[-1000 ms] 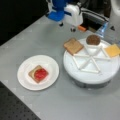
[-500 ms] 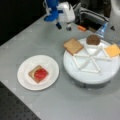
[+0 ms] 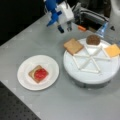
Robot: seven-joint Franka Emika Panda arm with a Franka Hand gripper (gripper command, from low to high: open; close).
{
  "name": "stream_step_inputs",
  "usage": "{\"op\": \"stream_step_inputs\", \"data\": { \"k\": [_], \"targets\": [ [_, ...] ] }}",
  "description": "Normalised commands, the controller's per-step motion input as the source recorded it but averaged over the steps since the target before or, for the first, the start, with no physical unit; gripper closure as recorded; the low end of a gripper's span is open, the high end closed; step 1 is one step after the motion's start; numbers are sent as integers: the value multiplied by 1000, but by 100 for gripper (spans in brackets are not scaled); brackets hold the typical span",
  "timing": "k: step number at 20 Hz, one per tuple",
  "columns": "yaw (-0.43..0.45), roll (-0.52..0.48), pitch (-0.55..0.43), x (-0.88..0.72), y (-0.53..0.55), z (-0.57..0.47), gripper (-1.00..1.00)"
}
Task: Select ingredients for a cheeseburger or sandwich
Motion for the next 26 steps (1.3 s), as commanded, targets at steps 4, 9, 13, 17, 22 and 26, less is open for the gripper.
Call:
{"op": "stream_step_inputs", "data": {
  "k": [4, 9, 13, 17, 22, 26],
  "targets": [
    [234, 451, -53, 212, -364, -315, -100],
    [212, 457, -39, 238, -244, -138, -100],
    [208, 501, -39, 188, -256, -19, -100],
    [184, 452, -54, 180, -295, -17, -100],
    [151, 385, -97, 241, -237, -82, -100],
    [123, 356, -95, 278, -208, -130, -100]
  ]
}}
